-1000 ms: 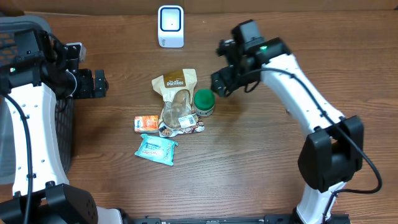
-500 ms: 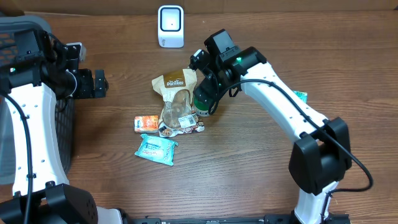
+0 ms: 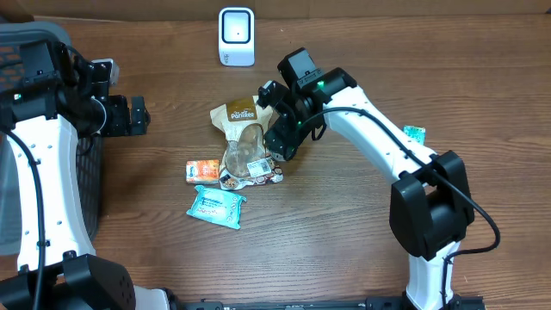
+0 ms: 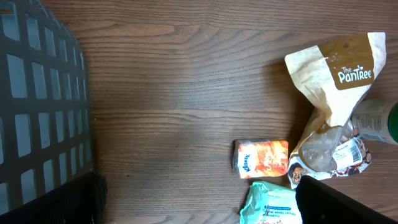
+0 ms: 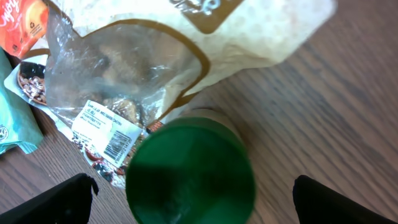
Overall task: Scan the item barcode
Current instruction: 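Lower the right gripper and grasp the green-capped bottle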
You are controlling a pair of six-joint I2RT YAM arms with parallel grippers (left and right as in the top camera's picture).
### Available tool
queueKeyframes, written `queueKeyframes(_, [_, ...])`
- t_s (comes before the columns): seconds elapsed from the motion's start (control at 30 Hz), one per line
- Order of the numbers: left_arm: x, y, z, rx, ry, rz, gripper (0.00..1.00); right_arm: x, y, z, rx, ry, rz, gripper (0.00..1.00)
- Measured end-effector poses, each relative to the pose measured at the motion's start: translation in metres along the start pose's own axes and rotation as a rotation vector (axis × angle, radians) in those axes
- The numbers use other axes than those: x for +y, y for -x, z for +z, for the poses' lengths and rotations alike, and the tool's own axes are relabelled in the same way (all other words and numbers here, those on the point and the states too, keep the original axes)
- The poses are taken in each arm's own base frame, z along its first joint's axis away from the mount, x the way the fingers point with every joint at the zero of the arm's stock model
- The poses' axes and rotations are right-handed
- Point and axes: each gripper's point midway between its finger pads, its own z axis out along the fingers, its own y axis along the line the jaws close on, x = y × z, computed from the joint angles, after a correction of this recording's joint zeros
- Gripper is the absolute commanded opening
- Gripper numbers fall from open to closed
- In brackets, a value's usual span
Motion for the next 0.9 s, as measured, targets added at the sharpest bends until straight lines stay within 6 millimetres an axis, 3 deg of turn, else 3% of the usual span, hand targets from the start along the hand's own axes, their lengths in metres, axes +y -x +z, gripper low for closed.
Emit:
queueKeyframes(0.17, [0.0, 0.0, 0.0, 0.0, 0.0, 0.0, 0.99, 0.003, -0.004, 0.015, 0.034, 0.008, -0.007, 0.97])
queueKeyframes(0.57, [0.0, 0.0, 0.0, 0.0, 0.0, 0.0, 1.0, -0.006, -0.012, 0.029, 0.075, -0.033, -0.008, 0.9])
queueKeyframes(0.73, [0.0, 0.0, 0.0, 0.0, 0.0, 0.0, 1.0, -0.011, -0.016, 0.033, 0.095, -0.055, 0.001, 0.78])
queueKeyframes(0.8, [0.0, 0.0, 0.0, 0.0, 0.0, 0.0, 0.99, -0.013, -0.015, 0.033, 0.092, -0.067, 0.019, 0.68])
queueKeyframes(0.9, [0.0, 0.0, 0.0, 0.0, 0.0, 0.0, 0.99, -0.016, -0.014, 0.032, 0.088, -0.086, 0.07, 0.64])
